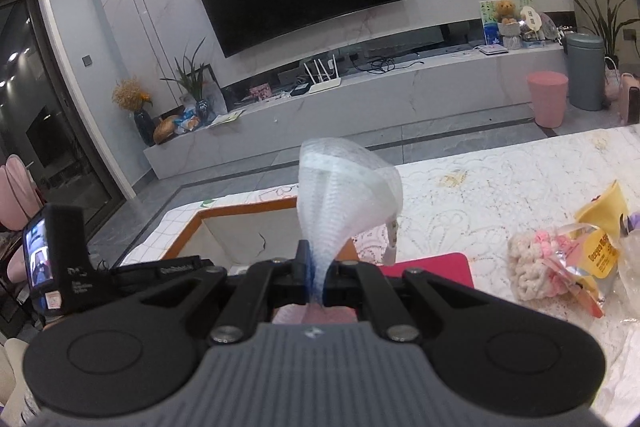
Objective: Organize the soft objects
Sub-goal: 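Lower the towel into the box and open the left tool while the right tool holds the mesh bag, then lower the clear mesh bag into the orange box and open the right tool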
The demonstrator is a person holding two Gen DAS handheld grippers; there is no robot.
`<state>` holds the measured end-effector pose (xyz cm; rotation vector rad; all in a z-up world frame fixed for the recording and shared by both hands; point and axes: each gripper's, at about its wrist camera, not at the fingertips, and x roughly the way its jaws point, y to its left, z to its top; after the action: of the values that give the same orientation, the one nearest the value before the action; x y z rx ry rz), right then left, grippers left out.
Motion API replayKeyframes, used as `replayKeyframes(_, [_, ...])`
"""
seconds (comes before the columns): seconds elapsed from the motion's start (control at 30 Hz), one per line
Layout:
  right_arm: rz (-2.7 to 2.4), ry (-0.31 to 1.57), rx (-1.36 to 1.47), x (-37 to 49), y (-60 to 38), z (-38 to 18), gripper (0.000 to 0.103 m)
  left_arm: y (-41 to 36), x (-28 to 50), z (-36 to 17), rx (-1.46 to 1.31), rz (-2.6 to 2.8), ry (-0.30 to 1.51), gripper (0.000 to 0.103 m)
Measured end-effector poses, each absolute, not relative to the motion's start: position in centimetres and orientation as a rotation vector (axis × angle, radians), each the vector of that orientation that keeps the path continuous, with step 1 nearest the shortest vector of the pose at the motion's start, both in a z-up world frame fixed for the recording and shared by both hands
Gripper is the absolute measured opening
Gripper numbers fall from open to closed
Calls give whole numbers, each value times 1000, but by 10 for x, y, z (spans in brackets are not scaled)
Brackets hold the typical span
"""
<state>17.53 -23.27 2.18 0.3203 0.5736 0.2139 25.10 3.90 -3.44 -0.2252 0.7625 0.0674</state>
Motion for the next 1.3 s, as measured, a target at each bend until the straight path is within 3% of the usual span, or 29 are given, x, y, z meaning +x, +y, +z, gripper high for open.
replayKeyframes(0.17, [246,569,332,172,-233,25,1,50,234,-15,-247,64,718,71])
replayKeyframes(0.37, [305,611,348,178,-218,33,1,52,221,8,-132,154,544,73])
replayKeyframes(0.5, [345,611,258,182,-188,47,1,59,222,6,-96,200,543,73])
replayKeyframes(0.77, [377,779,173,215,-131,39,1,84,226,4,-154,237,532,72])
replayKeyframes(0.93, [340,933,84,229,-112,6,3,91,226,2,-192,226,548,72])
replayKeyframes(1.07, [297,992,43,227,-103,-12,16,93,225,2,-218,210,549,72])
replayKeyframes(1.23, [243,982,-47,220,-89,-28,17,91,223,3,-217,197,549,72])
replayKeyframes(1.27, [230,980,-63,219,-88,-30,21,91,223,3,-219,195,549,73])
replayKeyframes(1.3, [221,978,-74,219,-88,-31,37,91,223,3,-222,195,551,72])
